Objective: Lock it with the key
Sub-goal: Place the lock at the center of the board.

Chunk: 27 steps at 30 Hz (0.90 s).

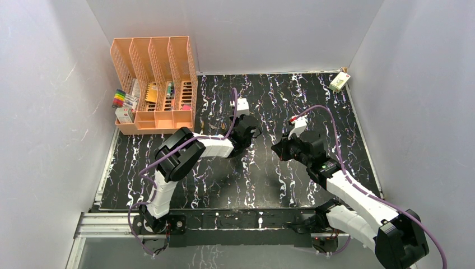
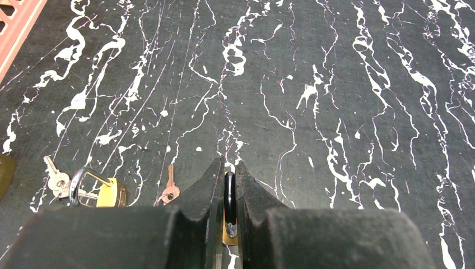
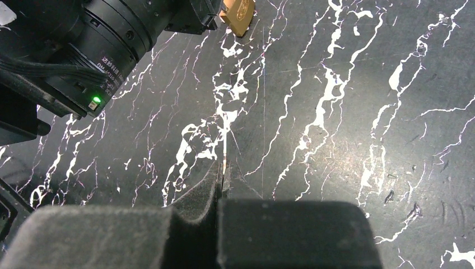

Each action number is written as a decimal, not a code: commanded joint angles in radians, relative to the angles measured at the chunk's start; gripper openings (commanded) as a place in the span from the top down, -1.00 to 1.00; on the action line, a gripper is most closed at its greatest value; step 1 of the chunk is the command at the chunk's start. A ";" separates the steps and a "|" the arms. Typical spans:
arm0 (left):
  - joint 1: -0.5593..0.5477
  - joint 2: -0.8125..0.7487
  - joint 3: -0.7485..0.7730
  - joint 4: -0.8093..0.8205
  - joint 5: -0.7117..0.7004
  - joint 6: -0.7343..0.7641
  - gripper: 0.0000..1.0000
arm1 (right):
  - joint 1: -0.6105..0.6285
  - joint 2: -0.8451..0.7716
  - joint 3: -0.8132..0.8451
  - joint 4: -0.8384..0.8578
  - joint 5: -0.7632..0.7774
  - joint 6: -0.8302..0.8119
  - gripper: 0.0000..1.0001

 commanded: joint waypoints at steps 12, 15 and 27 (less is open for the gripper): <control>0.008 -0.070 -0.011 0.035 -0.039 0.057 1.00 | -0.012 0.000 -0.014 0.059 -0.019 0.007 1.00; 0.007 -0.070 -0.014 0.036 -0.037 0.059 1.00 | -0.014 0.003 -0.016 0.059 -0.022 0.007 1.00; 0.011 -0.072 -0.023 0.028 0.004 0.041 1.00 | -0.018 0.004 -0.019 0.060 -0.026 0.009 1.00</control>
